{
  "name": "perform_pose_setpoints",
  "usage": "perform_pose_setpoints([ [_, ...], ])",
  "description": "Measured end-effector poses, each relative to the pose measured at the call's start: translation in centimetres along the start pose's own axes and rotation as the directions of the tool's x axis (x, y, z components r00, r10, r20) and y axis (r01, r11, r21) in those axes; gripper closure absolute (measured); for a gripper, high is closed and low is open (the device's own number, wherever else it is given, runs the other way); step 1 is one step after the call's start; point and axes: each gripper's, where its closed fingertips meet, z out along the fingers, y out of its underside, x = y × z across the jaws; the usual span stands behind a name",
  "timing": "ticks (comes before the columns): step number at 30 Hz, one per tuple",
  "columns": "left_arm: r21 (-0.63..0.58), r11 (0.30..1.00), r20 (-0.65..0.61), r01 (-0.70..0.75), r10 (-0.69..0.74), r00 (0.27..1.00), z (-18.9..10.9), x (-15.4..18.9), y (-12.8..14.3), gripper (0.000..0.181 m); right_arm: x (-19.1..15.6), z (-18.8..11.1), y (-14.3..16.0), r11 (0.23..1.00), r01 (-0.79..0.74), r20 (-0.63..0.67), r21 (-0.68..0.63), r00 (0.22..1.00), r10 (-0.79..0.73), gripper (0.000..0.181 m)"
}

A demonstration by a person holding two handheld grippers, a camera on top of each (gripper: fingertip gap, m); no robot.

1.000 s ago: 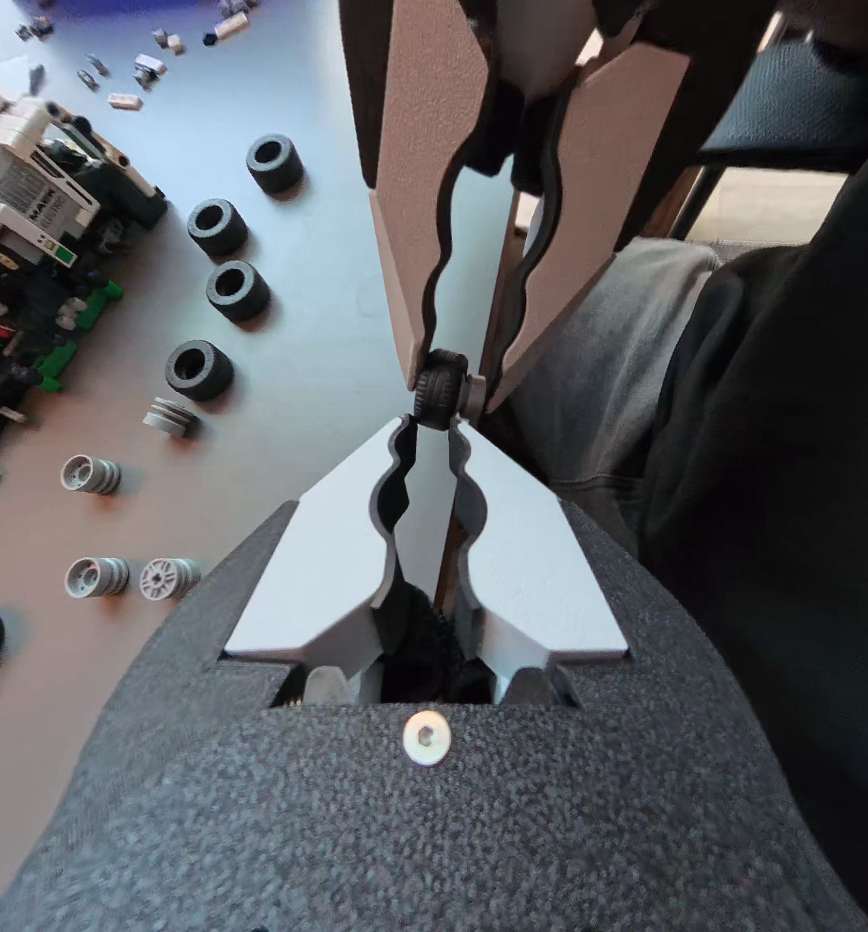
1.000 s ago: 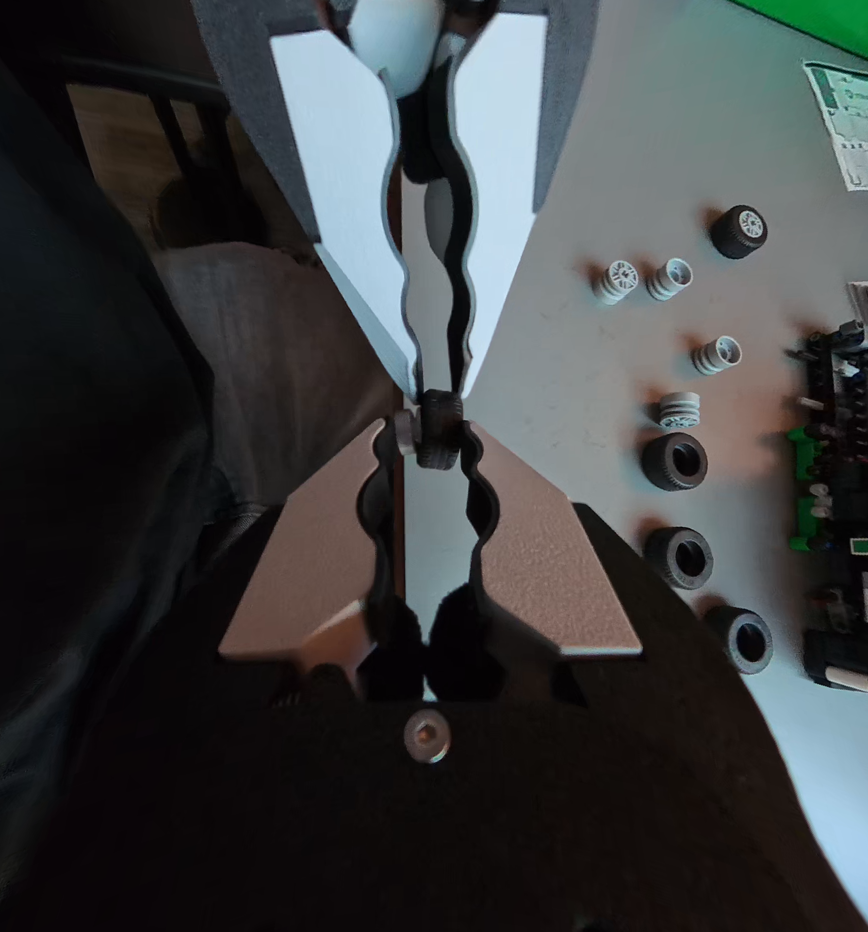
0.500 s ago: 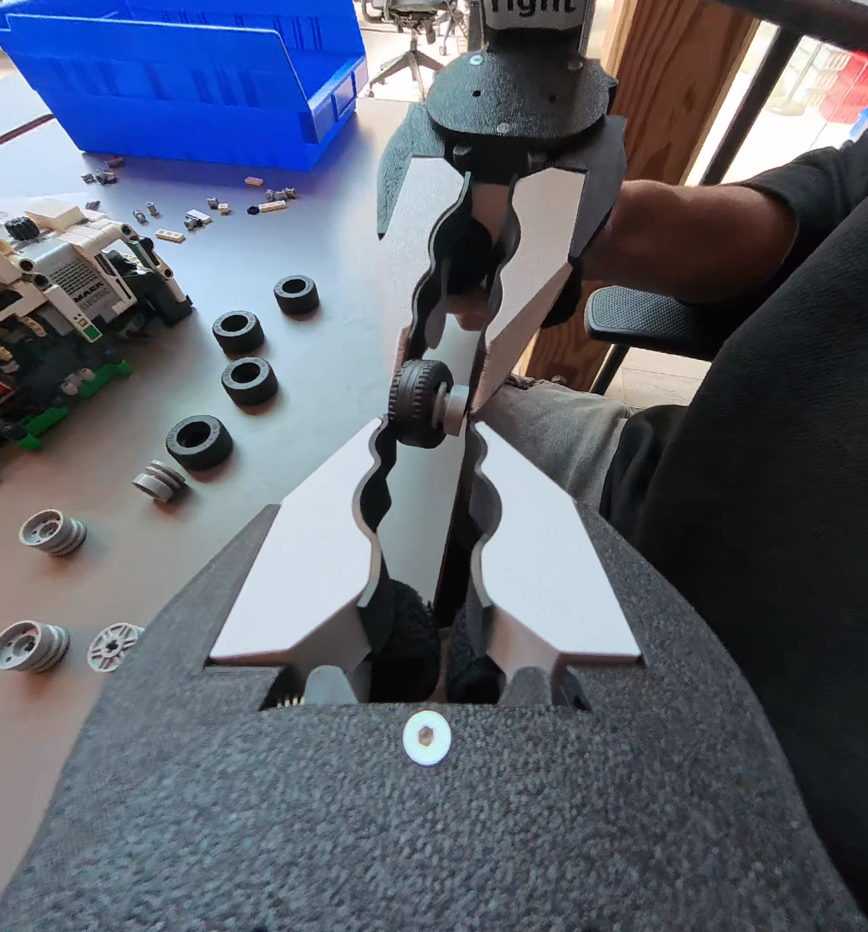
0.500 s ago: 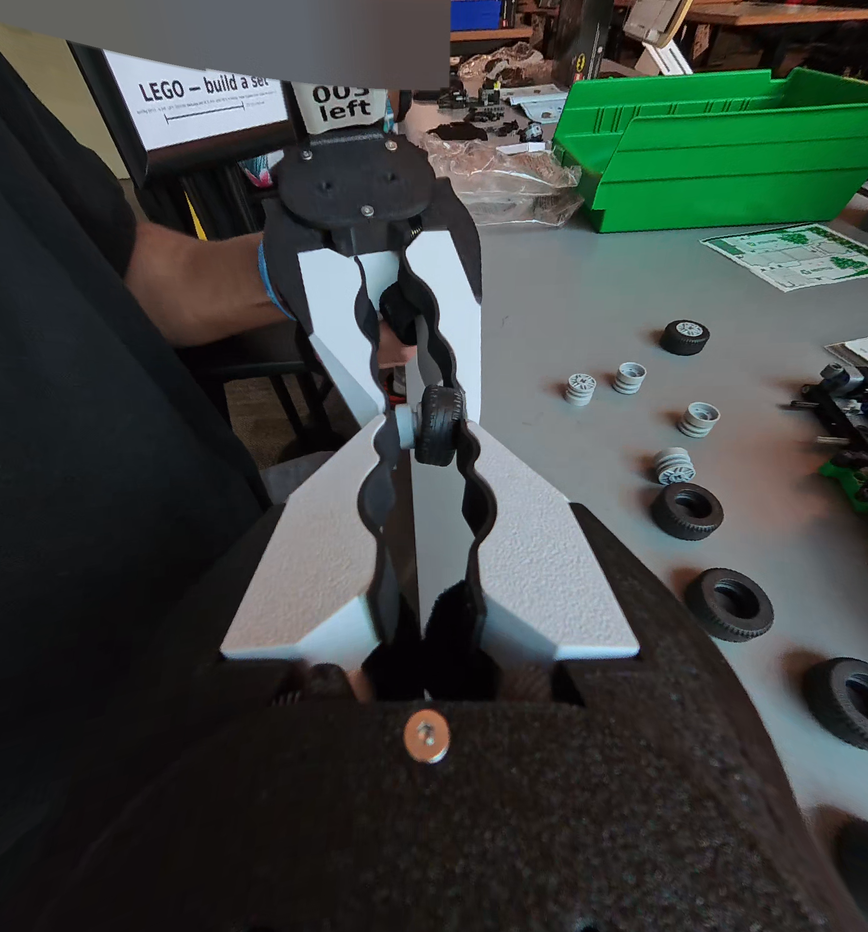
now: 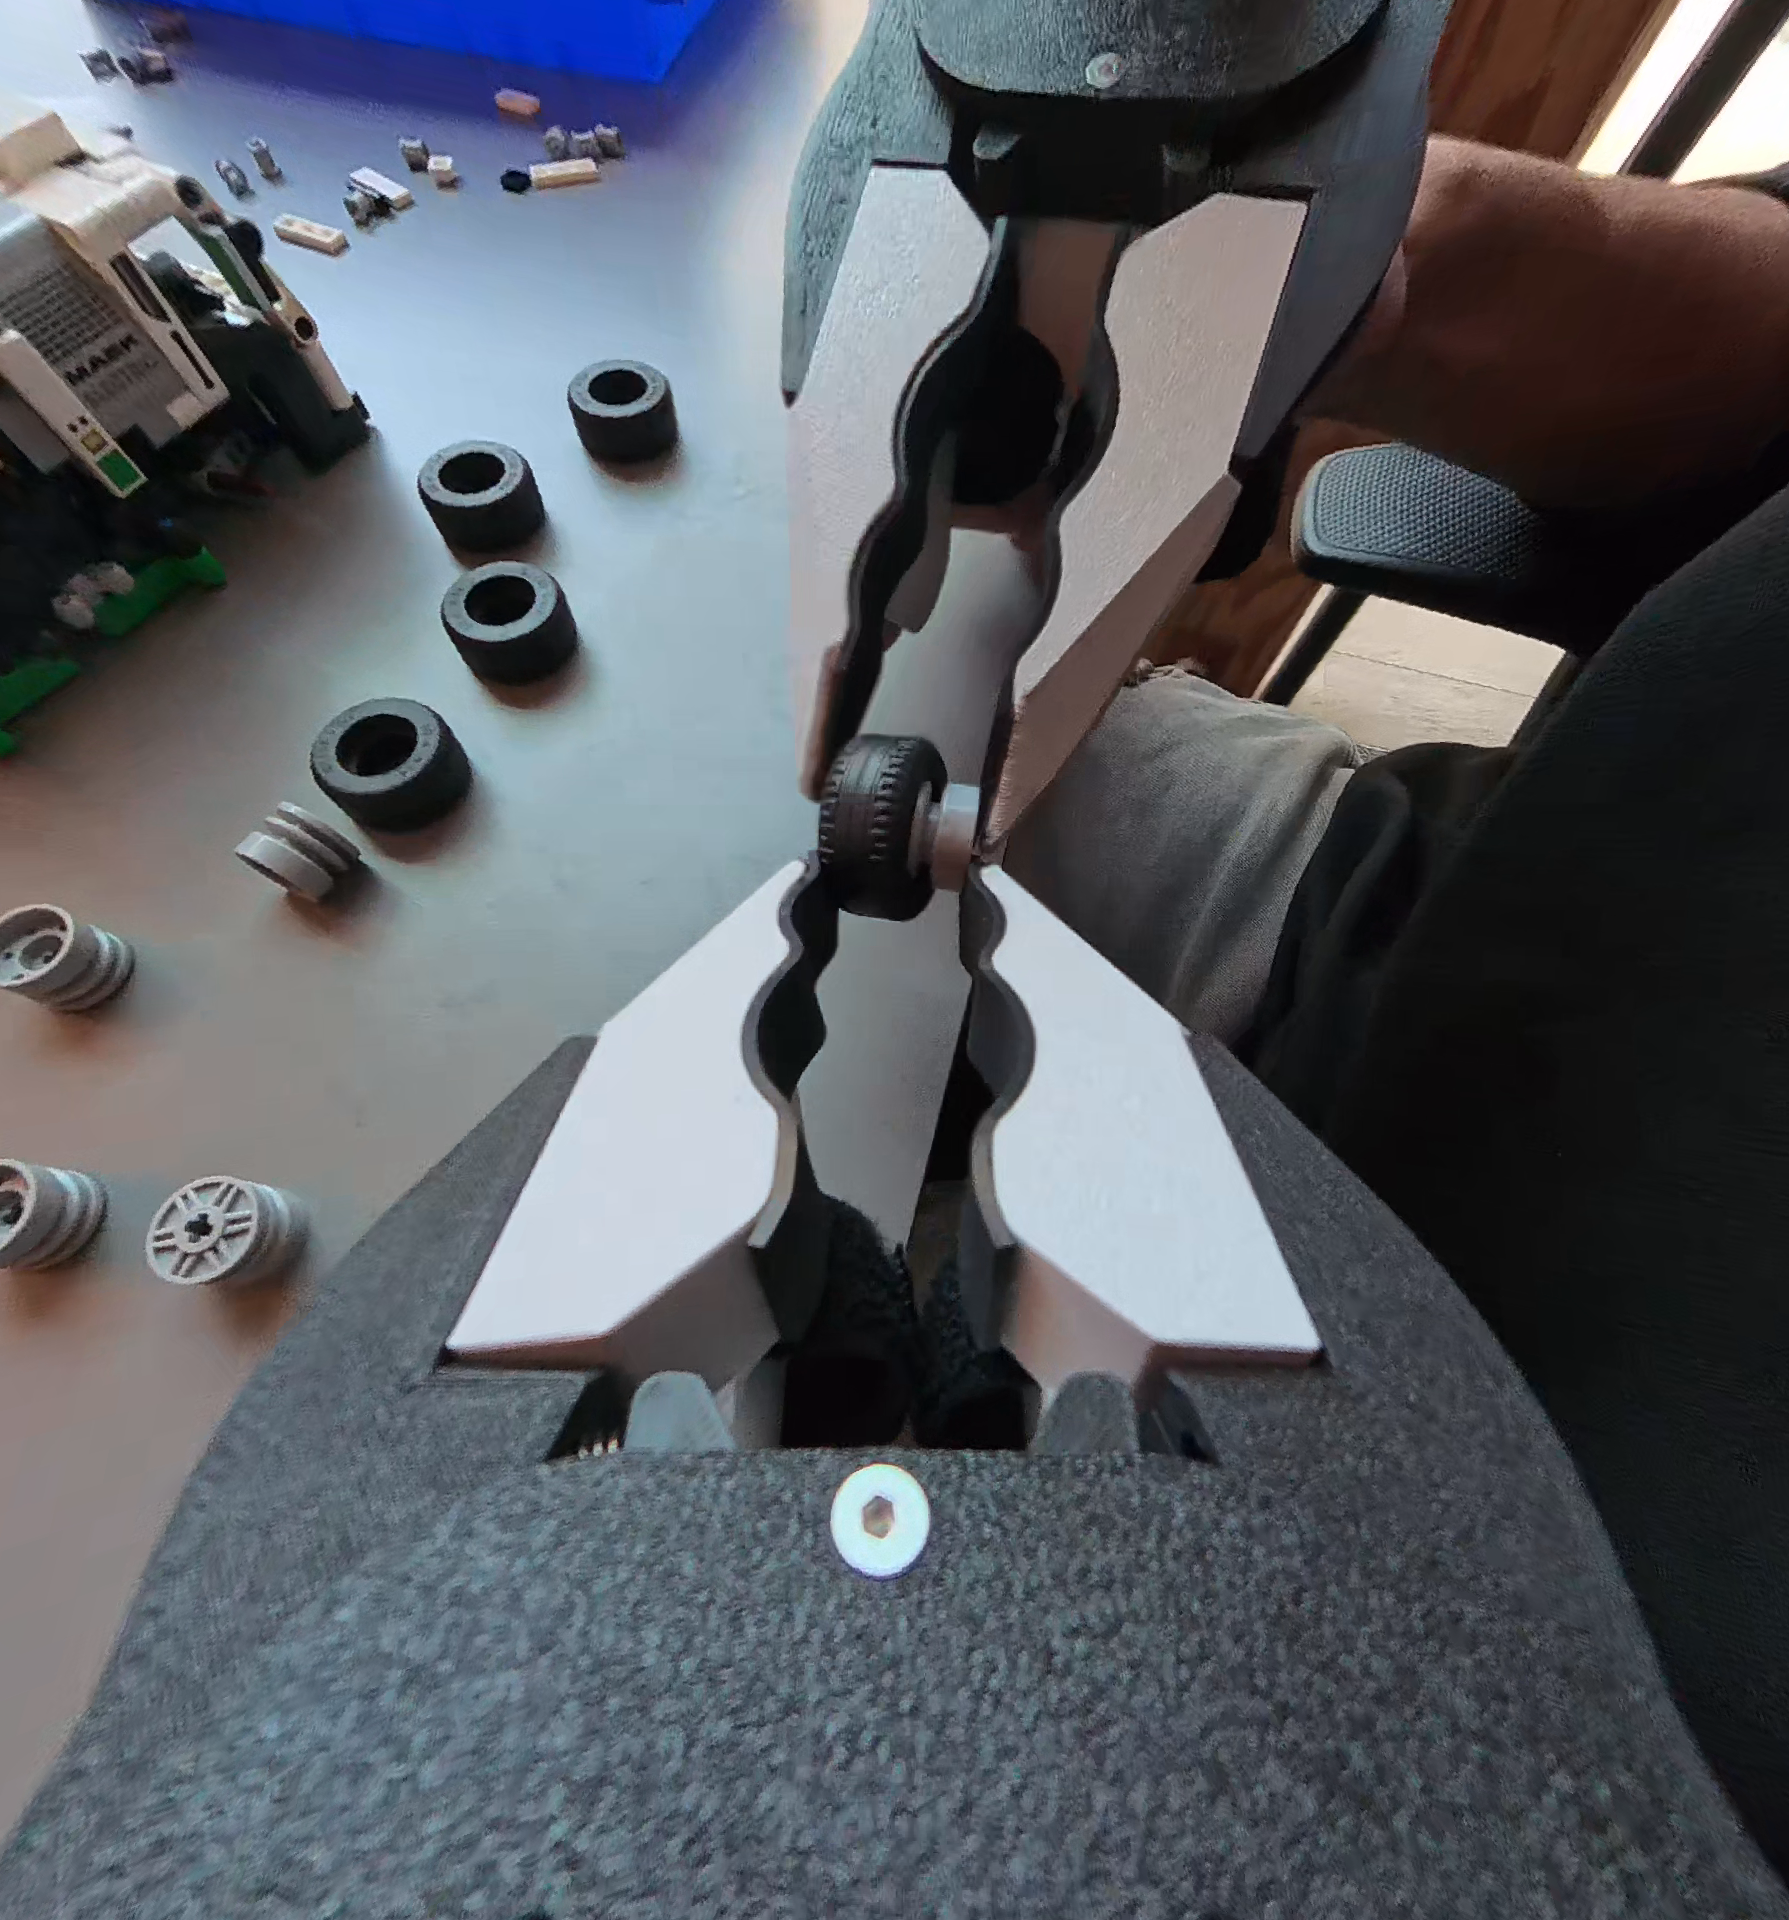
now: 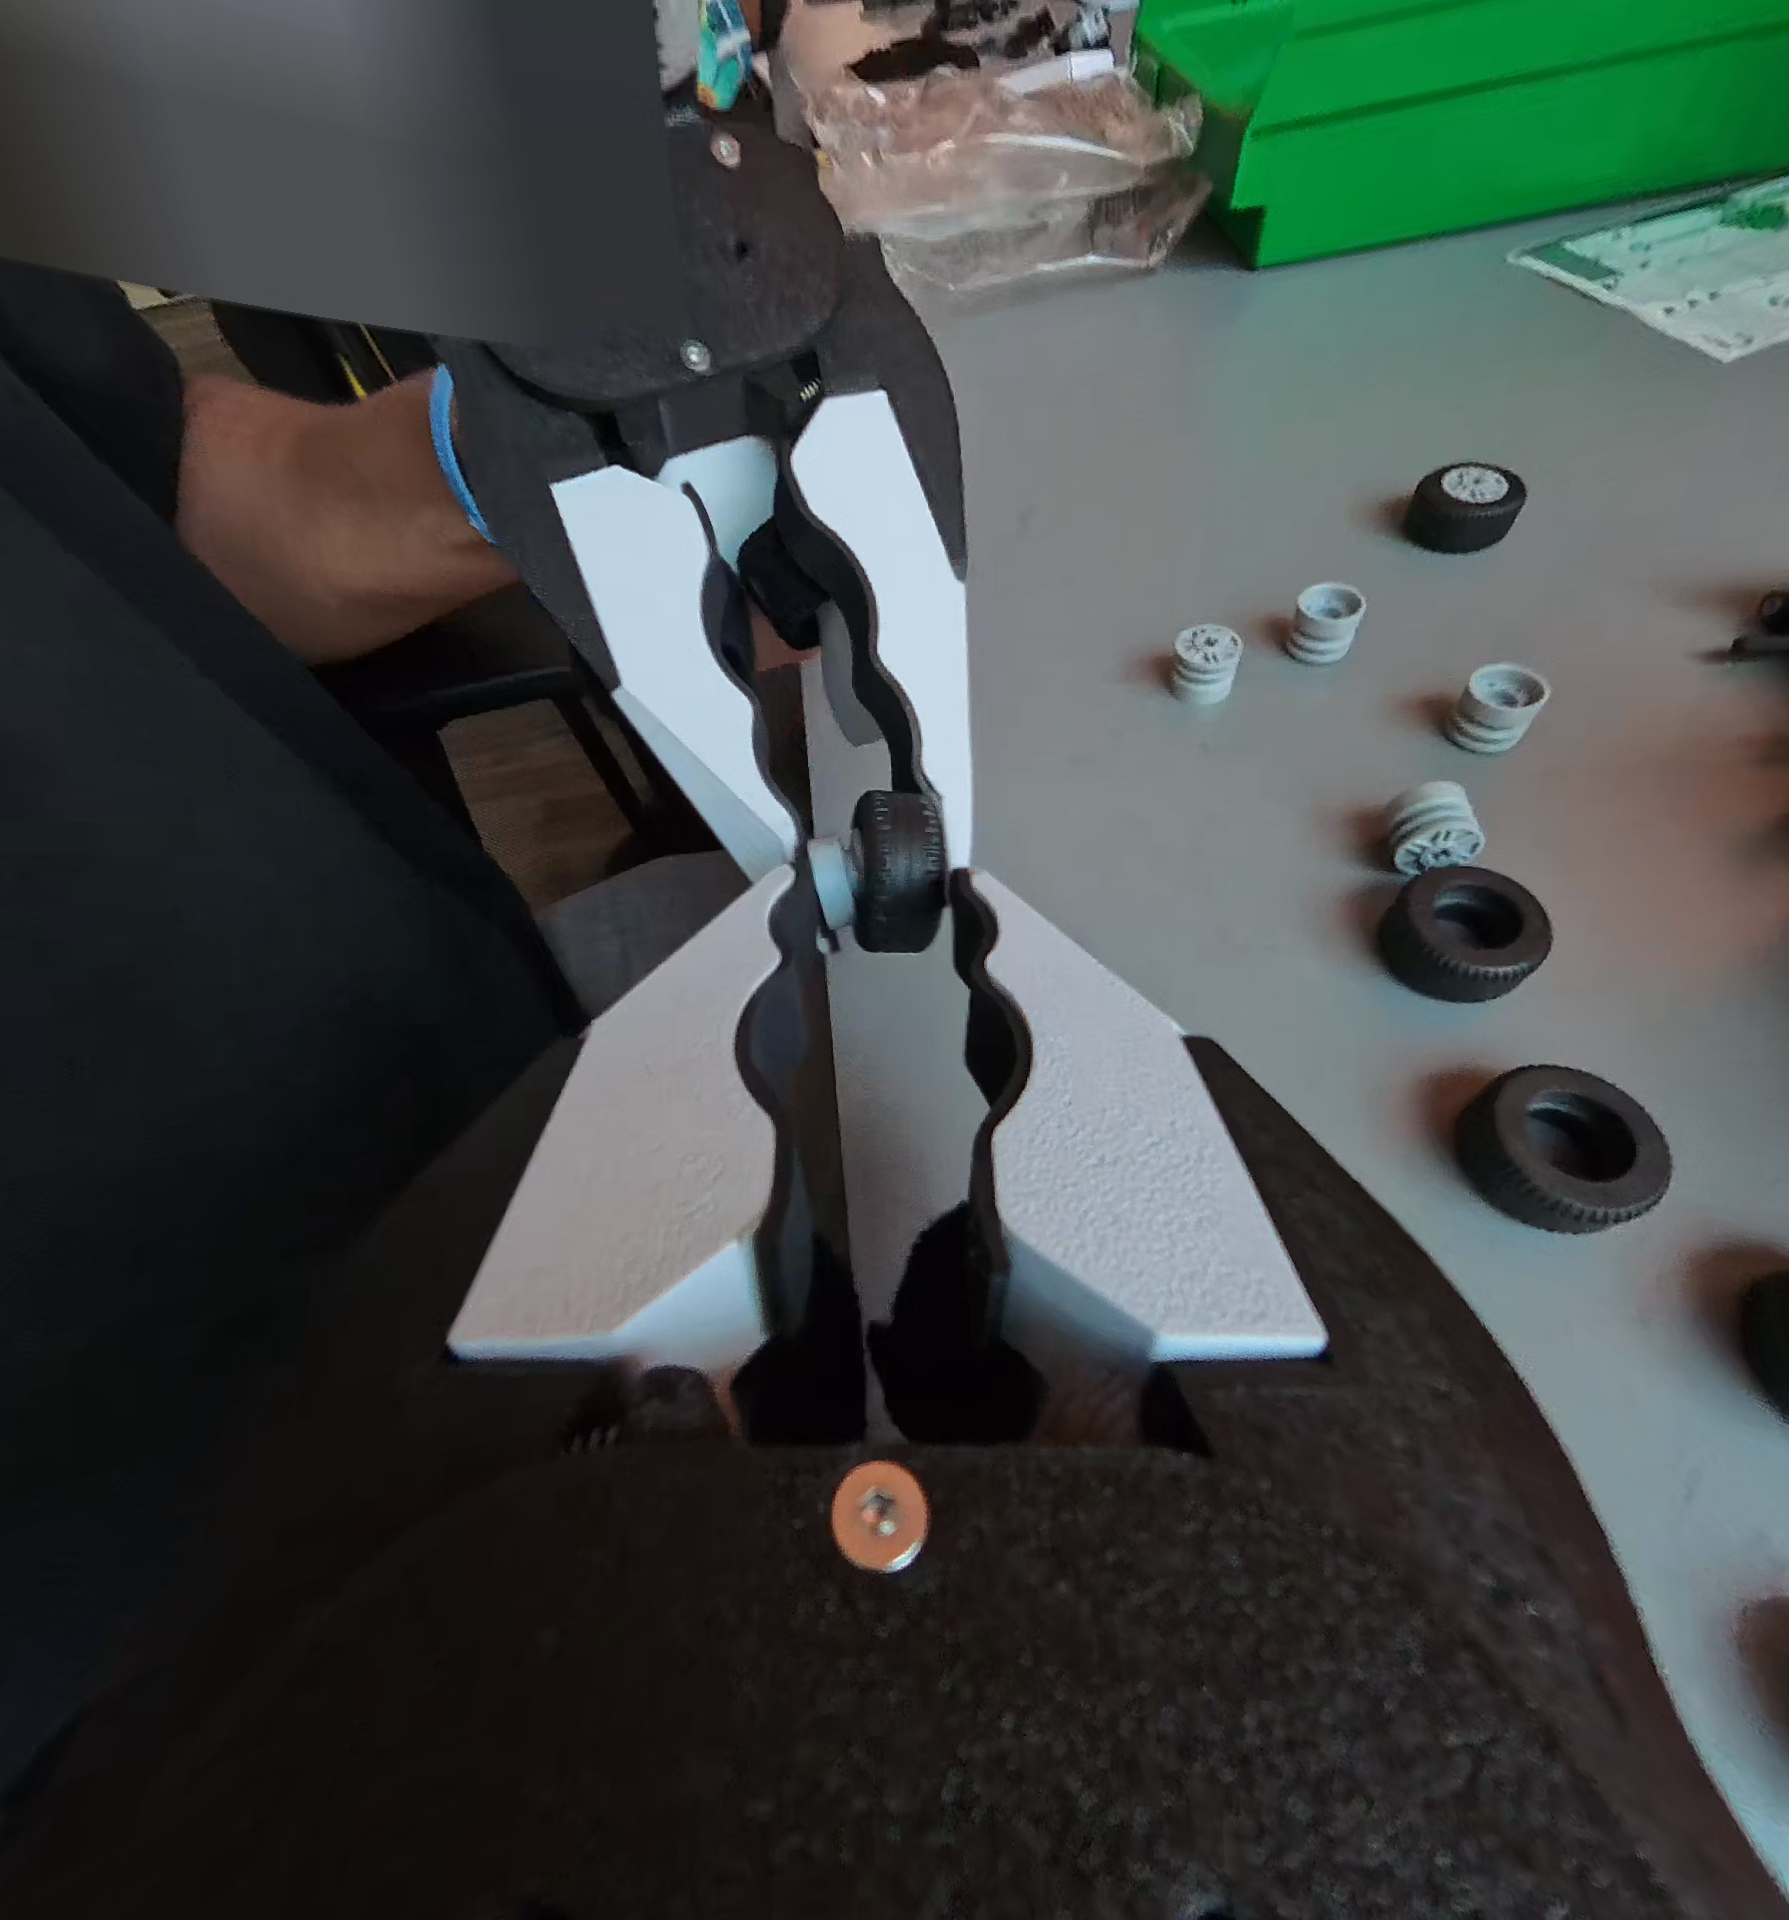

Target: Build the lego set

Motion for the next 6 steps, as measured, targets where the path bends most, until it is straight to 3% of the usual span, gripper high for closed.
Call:
perform_pose_setpoints([
  [1,-0.011,1.0,-0.012,0.011,-0.011,1.0,0.05,0.01,0.25,0.159,0.39,0.05,0.24,1.0,0.006,-0.025,-0.021,1.0,-0.006,0.149],
  [6,-0.043,0.998,-0.043,0.035,-0.037,0.998,-0.04,0.12,0.78,0.159,0.17,0.43,0.23,0.991,0.125,-0.087,-0.046,0.988,-0.128,0.154],
])
